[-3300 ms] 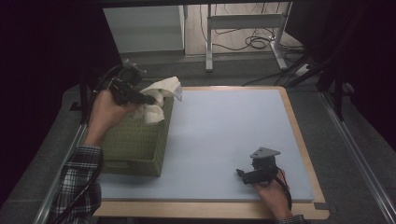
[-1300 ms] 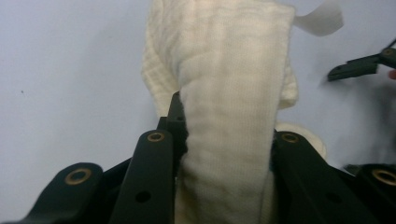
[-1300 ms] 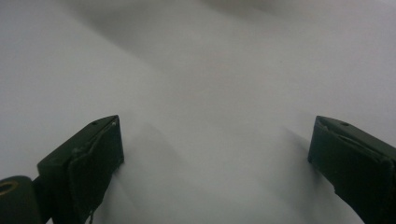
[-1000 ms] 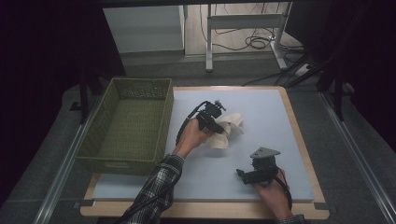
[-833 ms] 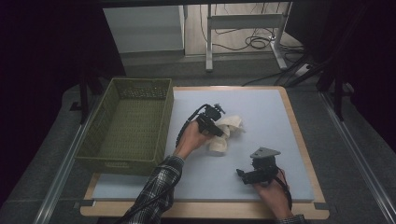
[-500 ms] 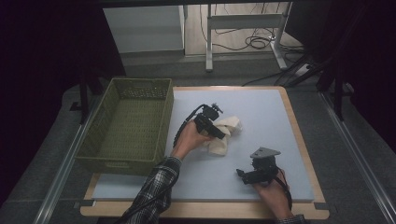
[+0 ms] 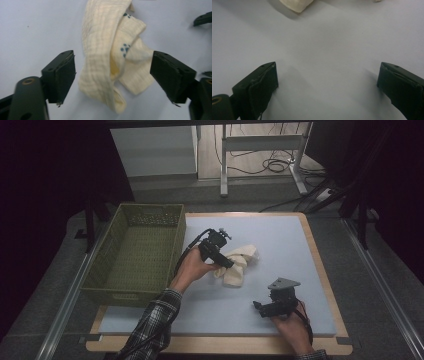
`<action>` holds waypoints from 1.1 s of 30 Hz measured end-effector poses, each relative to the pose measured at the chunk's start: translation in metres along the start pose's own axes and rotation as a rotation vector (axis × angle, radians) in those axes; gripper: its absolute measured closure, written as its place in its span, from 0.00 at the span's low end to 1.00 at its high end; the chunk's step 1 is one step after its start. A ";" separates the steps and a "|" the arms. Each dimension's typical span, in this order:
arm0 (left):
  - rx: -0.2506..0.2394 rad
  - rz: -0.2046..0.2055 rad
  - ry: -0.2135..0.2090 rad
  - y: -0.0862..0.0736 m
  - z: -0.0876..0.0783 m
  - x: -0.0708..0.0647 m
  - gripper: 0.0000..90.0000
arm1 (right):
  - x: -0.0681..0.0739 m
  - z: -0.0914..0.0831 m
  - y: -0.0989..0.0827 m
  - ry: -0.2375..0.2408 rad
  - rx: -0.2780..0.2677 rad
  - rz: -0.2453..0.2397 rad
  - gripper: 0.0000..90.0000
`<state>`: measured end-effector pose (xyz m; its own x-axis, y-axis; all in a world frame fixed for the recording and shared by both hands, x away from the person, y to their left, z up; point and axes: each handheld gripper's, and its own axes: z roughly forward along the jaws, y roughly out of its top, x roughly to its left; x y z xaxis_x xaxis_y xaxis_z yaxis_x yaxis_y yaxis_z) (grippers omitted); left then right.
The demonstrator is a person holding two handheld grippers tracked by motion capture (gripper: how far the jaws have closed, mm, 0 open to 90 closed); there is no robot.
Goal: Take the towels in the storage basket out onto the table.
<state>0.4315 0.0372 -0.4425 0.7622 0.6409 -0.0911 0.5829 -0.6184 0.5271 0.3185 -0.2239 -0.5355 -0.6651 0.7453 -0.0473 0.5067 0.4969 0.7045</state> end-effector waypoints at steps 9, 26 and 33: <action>-0.002 0.002 -0.023 -0.015 -0.013 0.002 0.41 | 0.000 0.000 0.000 0.002 0.000 0.003 0.04; -0.001 -0.041 0.001 -0.031 0.011 0.005 0.68 | 0.001 0.002 0.028 0.128 -0.029 0.001 0.67; 0.008 -0.052 0.017 -0.035 0.020 0.009 0.72 | 0.003 0.023 0.058 0.143 -0.028 0.008 0.57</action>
<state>0.4234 0.0550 -0.4786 0.7260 0.6798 -0.1038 0.6240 -0.5878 0.5149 0.3583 -0.1822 -0.5115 -0.7338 0.6768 0.0583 0.4978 0.4773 0.7242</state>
